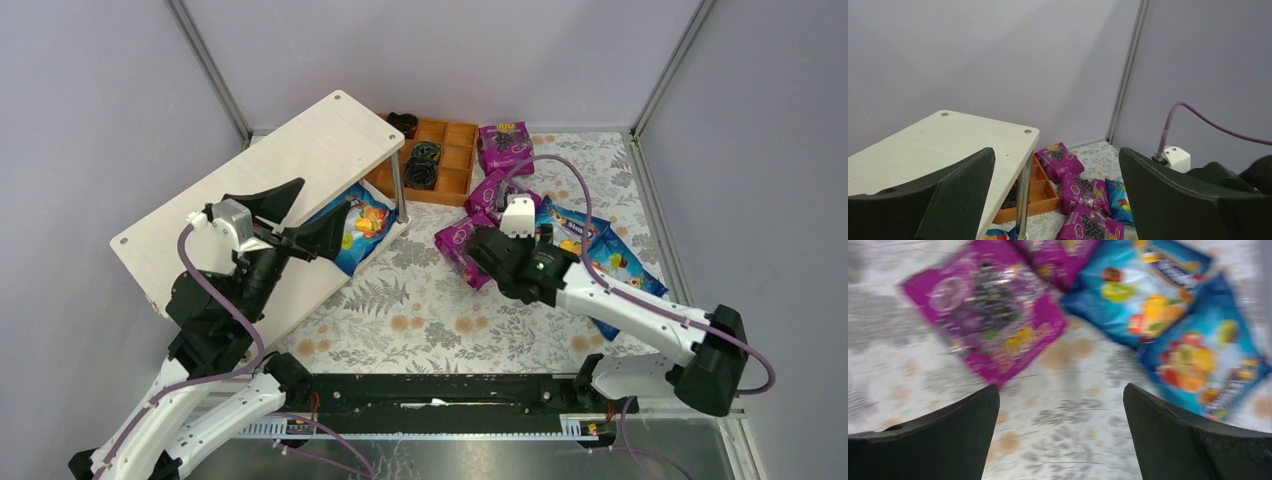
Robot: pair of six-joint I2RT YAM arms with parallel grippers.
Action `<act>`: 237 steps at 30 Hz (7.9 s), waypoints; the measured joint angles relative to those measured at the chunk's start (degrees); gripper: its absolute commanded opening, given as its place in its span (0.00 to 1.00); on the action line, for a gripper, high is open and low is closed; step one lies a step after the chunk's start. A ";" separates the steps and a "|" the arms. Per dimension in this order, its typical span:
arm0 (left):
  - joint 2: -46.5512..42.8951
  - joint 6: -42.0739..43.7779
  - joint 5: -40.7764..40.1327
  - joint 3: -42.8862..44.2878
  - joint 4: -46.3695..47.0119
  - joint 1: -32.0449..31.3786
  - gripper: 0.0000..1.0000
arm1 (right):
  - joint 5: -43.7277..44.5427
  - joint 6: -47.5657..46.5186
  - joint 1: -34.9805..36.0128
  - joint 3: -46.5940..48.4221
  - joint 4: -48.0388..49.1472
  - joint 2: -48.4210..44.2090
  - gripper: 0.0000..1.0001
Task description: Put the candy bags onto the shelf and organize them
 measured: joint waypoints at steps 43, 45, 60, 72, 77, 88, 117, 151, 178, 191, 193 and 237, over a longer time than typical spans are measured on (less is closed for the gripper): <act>1.07 -0.39 -0.17 -0.02 0.00 -1.77 0.99 | 4.55 -19.67 -24.02 3.76 -11.54 35.34 0.68; 1.07 -0.42 -0.17 -0.02 0.00 -1.77 0.99 | 4.57 -19.61 -25.14 3.76 -11.52 35.82 0.63; 1.75 -0.98 0.04 -0.02 0.00 -1.88 0.99 | 3.41 -18.71 -26.49 2.99 -9.77 32.72 0.00; 2.19 -1.20 0.50 -0.02 -0.04 -1.88 0.99 | -20.85 -21.44 -26.71 -7.02 3.58 -5.07 0.00; 2.78 -1.20 0.50 -0.02 -0.07 -1.88 0.99 | -40.30 -19.15 -26.36 -12.98 10.88 -6.23 0.00; 12.74 -5.81 3.91 7.08 -8.66 -1.88 0.97 | -55.65 1.88 -12.96 -16.68 36.22 1.01 0.00; 24.81 -46.56 20.33 -31.93 1.88 -13.60 0.98 | -62.25 34.21 -17.49 -35.69 77.22 3.63 0.00; 44.02 -37.46 13.27 -28.06 27.08 -13.66 0.47 | -67.04 40.68 -17.57 -33.59 75.93 -1.25 0.68; 31.47 -55.84 15.50 -20.83 9.88 -3.63 0.00 | -59.78 34.47 -17.57 -42.12 55.67 -27.34 1.00; 41.38 -73.40 17.62 -15.56 30.14 -2.34 0.00 | -54.40 55.06 -16.06 -52.72 86.73 -21.70 1.00; 43.95 -76.50 17.66 -16.26 36.09 -2.32 0.00 | -51.63 56.28 -15.76 -53.05 90.05 -21.62 1.00; 52.96 -92.54 21.88 -18.03 65.44 -1.55 0.03 | -34.73 46.21 -15.87 -40.39 82.07 -26.34 0.71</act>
